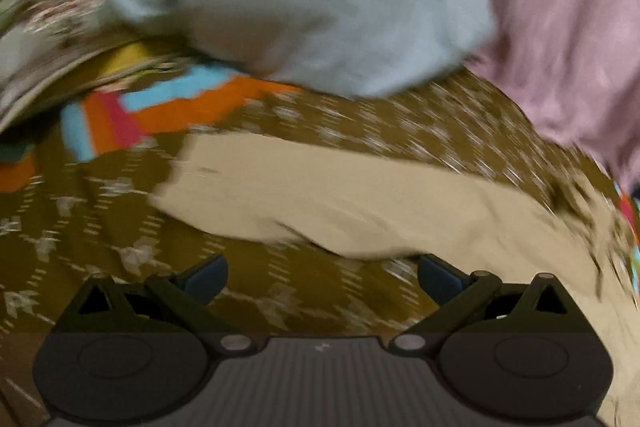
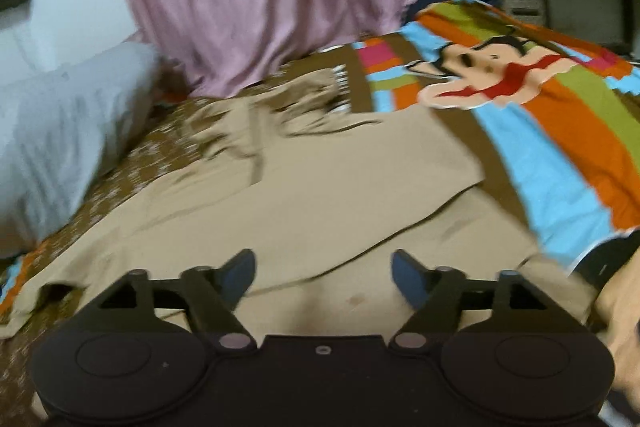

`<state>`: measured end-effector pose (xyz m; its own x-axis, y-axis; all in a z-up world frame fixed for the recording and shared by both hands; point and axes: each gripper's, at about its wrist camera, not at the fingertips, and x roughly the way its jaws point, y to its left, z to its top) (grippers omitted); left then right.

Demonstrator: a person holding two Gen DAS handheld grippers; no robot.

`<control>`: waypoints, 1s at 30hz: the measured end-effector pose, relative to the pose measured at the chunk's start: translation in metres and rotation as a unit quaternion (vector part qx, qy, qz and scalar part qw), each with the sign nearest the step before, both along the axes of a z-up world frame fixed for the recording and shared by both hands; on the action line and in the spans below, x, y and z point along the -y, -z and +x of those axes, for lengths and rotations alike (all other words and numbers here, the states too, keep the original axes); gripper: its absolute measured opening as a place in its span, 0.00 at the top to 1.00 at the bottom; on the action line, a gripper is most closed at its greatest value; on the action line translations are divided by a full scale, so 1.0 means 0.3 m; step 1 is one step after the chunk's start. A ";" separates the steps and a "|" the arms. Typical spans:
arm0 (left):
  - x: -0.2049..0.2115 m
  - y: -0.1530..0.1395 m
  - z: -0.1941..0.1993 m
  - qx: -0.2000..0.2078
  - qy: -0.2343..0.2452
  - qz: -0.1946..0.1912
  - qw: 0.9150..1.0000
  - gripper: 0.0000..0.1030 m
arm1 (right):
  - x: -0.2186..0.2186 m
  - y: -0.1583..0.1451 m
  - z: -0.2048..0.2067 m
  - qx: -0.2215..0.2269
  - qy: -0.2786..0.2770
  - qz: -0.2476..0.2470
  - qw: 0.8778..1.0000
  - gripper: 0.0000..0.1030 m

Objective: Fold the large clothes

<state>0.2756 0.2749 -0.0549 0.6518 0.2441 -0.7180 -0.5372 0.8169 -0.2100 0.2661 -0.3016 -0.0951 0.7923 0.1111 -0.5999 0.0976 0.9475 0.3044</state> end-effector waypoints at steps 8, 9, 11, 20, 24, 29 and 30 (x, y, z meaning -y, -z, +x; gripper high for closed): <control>-0.443 0.160 -0.061 0.029 -0.040 -0.097 0.994 0.01 | -0.334 -0.005 -0.146 0.025 -0.059 -0.059 0.996 0.01; -0.464 0.183 -0.058 0.035 -0.035 -0.116 0.992 0.01 | -0.368 0.000 -0.158 0.027 -0.064 -0.069 0.995 0.01; -0.508 0.232 -0.049 0.053 -0.030 -0.161 0.985 0.03 | -0.427 0.007 -0.175 0.030 -0.073 -0.083 0.993 0.01; -0.571 0.373 0.047 0.034 -0.050 -0.217 0.974 0.60 | -0.552 0.058 -0.190 0.003 -0.106 -0.102 0.989 0.01; -0.581 0.363 0.054 0.041 -0.064 -0.219 0.973 0.87 | -0.557 0.057 -0.186 0.004 -0.110 -0.102 0.989 0.01; -0.498 0.246 0.063 0.059 -0.034 -0.126 0.990 0.98 | -0.544 0.055 -0.187 0.007 -0.112 -0.096 0.989 0.01; -0.480 0.222 0.068 0.063 -0.031 -0.108 0.992 0.99 | -0.542 0.056 -0.187 0.007 -0.112 -0.093 0.989 0.01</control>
